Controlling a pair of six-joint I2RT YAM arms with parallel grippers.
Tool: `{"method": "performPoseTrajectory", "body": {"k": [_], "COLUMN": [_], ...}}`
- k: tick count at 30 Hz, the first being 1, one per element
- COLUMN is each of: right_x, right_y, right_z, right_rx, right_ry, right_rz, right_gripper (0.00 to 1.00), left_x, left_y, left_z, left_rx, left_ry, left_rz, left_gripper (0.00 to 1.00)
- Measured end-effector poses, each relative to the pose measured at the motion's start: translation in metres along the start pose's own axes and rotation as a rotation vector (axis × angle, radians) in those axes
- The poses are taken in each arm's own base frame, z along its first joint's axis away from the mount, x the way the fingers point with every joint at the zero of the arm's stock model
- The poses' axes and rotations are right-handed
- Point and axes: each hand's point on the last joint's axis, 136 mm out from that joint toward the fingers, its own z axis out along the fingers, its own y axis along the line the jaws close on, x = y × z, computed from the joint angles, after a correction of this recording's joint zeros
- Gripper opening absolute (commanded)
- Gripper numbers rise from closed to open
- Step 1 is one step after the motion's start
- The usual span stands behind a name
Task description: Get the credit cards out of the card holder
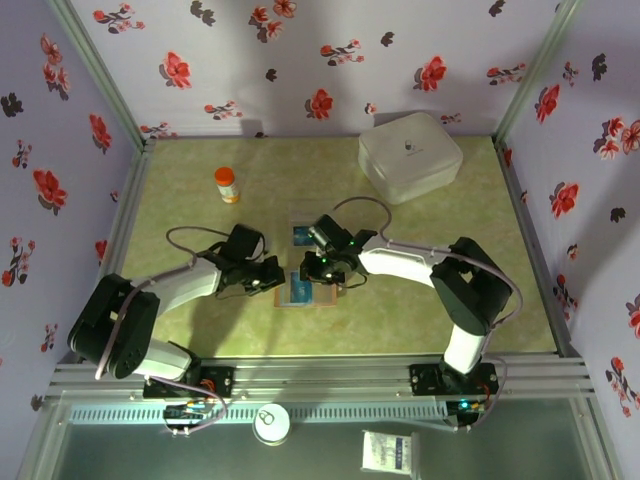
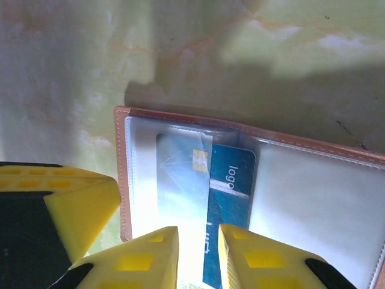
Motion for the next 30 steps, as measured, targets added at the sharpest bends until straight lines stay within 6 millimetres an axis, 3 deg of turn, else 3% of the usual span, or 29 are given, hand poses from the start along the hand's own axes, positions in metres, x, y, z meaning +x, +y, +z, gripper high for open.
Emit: {"method": "performPoseTrajectory", "body": {"k": [6,20,30], "right_x": [0.008,0.008,0.01], "right_y": [-0.008,-0.006,-0.02], "right_z": [0.005,0.009,0.013], "right_rx": [-0.008,-0.052,-0.047], "right_ry": [0.013,0.018,0.02], "right_rz": [0.016,0.029,0.049], "right_gripper": [0.24,0.25,0.25], "left_x": [0.002,0.008,0.008], "left_y": [-0.015,0.001,0.002], "left_z": [0.009,0.019,0.02], "left_rx": [0.008,-0.064,-0.068], "left_ry": [0.028,0.051,0.054], "left_rz": [0.034,0.036,0.035], "left_gripper": [0.0,0.0,0.0]}}
